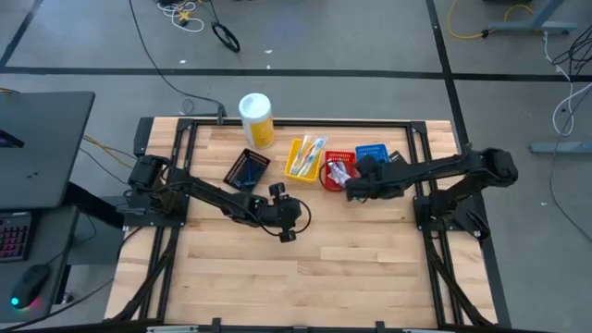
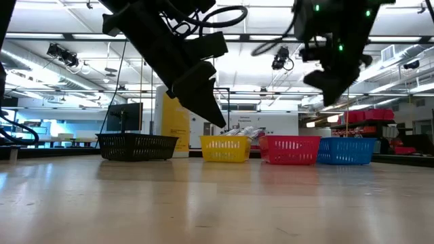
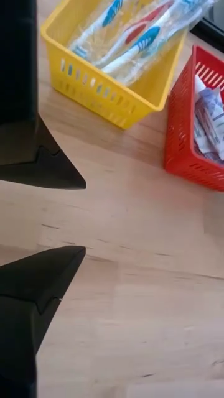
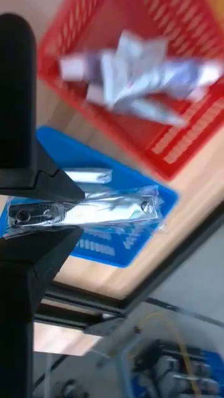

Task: Pick & Place Travel size toiletries
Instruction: Put the silver nail cutter into the blue bin

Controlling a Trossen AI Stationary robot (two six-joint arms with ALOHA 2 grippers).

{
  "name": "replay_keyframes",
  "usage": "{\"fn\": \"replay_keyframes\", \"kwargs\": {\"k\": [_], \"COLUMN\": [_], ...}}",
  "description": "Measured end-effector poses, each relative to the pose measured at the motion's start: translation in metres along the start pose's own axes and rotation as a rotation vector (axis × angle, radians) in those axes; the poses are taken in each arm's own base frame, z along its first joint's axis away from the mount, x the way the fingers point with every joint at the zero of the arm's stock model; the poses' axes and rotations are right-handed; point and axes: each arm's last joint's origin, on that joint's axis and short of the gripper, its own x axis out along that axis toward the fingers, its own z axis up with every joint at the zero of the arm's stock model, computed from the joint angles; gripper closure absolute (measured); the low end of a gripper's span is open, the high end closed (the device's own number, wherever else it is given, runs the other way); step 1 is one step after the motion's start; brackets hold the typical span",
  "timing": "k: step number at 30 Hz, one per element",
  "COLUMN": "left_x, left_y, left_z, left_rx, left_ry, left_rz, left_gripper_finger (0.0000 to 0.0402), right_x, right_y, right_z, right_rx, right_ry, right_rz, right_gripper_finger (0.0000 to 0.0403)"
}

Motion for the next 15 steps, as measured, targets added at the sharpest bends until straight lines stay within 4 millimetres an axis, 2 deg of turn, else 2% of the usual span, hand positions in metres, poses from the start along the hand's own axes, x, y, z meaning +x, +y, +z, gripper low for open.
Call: {"fn": "replay_keyframes", "kwargs": {"k": [9,15], "left_x": [0.0,0.0], "left_y": [0.0,0.001], "left_z": [0.001,0.001], "left_rx": [0.0,0.002], "left_ry": [-0.004,-0.005], "left_rz": [0.0,0.0], "left_gripper_finger": [0.0236,0.0237], "right_x": [0.063,0.084], "right_y": [-0.015,-0.016], "right_z": [-0.015,-0.01], "right_rx": [0.09,0.072], "right_ry": [0.12,0.145], "right_rz": [-0.063,0.037], "right_gripper_finger": [0.0327,0.0313]}}
